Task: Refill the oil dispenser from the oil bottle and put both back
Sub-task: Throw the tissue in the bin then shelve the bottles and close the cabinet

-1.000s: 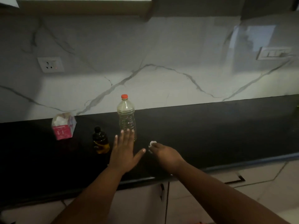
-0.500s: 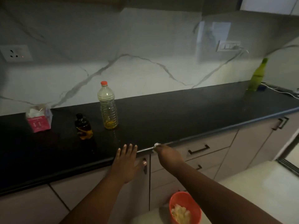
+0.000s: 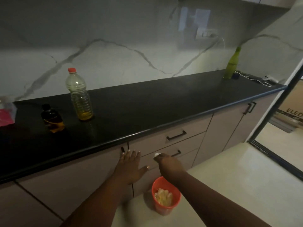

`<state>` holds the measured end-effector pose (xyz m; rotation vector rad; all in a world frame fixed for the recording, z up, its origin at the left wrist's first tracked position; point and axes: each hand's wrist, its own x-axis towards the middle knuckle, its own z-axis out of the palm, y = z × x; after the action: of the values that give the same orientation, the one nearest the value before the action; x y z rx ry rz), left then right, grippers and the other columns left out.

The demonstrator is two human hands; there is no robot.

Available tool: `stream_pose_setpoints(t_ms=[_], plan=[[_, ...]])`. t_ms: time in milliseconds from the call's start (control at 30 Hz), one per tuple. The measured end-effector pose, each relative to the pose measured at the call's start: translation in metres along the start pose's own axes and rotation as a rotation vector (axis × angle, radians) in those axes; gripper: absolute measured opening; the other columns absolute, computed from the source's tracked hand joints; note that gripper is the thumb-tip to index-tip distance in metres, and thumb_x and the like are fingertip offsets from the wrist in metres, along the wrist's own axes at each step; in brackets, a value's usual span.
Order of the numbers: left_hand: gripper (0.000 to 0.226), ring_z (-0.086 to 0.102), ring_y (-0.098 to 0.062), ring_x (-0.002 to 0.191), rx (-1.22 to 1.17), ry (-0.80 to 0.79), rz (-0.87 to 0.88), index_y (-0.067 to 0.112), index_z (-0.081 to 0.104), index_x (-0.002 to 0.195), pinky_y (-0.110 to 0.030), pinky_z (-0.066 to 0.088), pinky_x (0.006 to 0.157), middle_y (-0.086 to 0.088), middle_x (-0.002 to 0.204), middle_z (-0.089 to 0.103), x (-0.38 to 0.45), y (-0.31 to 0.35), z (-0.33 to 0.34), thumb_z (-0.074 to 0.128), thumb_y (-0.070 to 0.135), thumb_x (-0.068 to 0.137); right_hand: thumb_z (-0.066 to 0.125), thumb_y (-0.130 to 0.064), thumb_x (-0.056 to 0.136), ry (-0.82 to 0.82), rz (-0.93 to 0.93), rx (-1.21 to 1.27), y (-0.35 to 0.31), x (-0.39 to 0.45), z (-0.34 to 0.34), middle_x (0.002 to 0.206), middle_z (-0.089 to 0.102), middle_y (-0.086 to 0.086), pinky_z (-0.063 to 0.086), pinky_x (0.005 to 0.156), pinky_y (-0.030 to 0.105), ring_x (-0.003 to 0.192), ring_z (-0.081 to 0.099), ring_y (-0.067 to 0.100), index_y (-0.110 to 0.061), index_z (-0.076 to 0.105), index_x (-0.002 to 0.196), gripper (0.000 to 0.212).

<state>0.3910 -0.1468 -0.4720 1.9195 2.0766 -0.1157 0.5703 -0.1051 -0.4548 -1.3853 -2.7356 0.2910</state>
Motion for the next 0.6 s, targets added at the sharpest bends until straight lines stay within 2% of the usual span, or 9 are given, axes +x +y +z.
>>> stream_pose_setpoints(t_ms=[67,200,267,400,433,467,533,567,600], plan=[[0.095,-0.011,-0.026,0.152,0.013,-0.033,0.021,0.018,-0.004,0.158,-0.043,-0.008,0.122,-0.007,0.166,-0.007,0.015,0.019,0.007,0.012,0.078,0.086,0.039,-0.002,0.093,-0.033,0.023,0.008,0.022,-0.006,0.006,0.148,0.042,0.008,0.044,0.102,0.037,0.129,0.049,0.027,-0.015,0.048,0.138,0.048],[0.082,-0.009,-0.026,0.152,0.036,-0.063,0.032,0.018,-0.002,0.158,-0.042,-0.009,0.121,-0.007,0.166,-0.006,0.045,0.057,0.028,0.022,0.067,0.096,0.042,-0.005,0.092,-0.092,0.066,0.047,0.076,-0.016,0.018,0.145,0.047,0.003,0.043,0.100,0.032,0.128,0.049,0.022,-0.021,0.049,0.138,0.049],[0.085,-0.008,-0.026,0.152,0.062,-0.108,0.034,0.017,0.000,0.158,-0.041,-0.009,0.120,-0.008,0.166,-0.004,0.062,0.075,0.041,0.019,0.070,0.094,0.043,-0.007,0.090,-0.133,0.093,0.060,0.110,-0.020,0.024,0.145,0.047,-0.001,0.043,0.100,0.030,0.128,0.050,0.019,-0.025,0.049,0.137,0.051],[0.128,-0.001,-0.027,0.153,0.096,-0.171,0.086,0.015,0.003,0.158,-0.042,-0.006,0.121,-0.009,0.166,0.002,0.084,0.102,0.064,-0.015,0.093,0.058,0.038,-0.012,0.094,-0.204,0.151,0.104,0.163,-0.024,0.034,0.138,0.054,-0.002,0.042,0.101,0.028,0.125,0.052,0.019,-0.026,0.054,0.133,0.044],[0.125,0.001,-0.027,0.153,0.103,-0.182,0.093,0.015,0.005,0.158,-0.042,-0.005,0.121,-0.009,0.166,0.003,0.090,0.107,0.065,-0.011,0.092,0.061,0.038,-0.013,0.095,-0.221,0.173,0.121,0.173,-0.022,0.037,0.137,0.055,-0.001,0.042,0.100,0.028,0.124,0.052,0.019,-0.026,0.055,0.132,0.043],[0.112,0.003,-0.028,0.153,0.112,-0.179,0.082,0.014,0.008,0.157,-0.043,-0.003,0.121,-0.010,0.166,0.006,0.093,0.111,0.068,0.001,0.088,0.073,0.037,-0.013,0.095,-0.237,0.188,0.136,0.180,-0.021,0.041,0.137,0.055,-0.001,0.042,0.100,0.028,0.124,0.052,0.019,-0.026,0.055,0.131,0.042],[0.088,0.024,-0.031,0.149,0.130,-0.122,0.091,0.011,0.029,0.153,-0.048,0.014,0.120,-0.014,0.161,0.027,0.100,0.111,0.080,0.026,0.071,0.089,0.037,-0.013,0.095,-0.280,0.183,0.149,0.190,-0.015,0.050,0.139,0.053,-0.002,0.041,0.102,0.027,0.126,0.051,0.018,-0.026,0.054,0.133,0.043],[0.082,0.044,-0.031,0.138,0.144,-0.110,0.097,0.011,0.049,0.143,-0.050,0.032,0.113,-0.014,0.149,0.048,0.106,0.112,0.084,0.031,0.068,0.088,0.037,-0.013,0.096,-0.304,0.169,0.152,0.192,-0.011,0.055,0.141,0.051,-0.003,0.039,0.102,0.026,0.127,0.050,0.017,-0.026,0.053,0.134,0.043],[0.079,0.060,-0.029,0.124,0.146,-0.176,0.052,0.012,0.066,0.127,-0.047,0.047,0.101,-0.010,0.132,0.064,0.109,0.111,0.085,0.032,0.069,0.083,0.037,-0.014,0.096,-0.335,0.153,0.153,0.194,-0.007,0.061,0.144,0.048,-0.003,0.037,0.102,0.025,0.129,0.048,0.017,-0.027,0.052,0.135,0.044]])
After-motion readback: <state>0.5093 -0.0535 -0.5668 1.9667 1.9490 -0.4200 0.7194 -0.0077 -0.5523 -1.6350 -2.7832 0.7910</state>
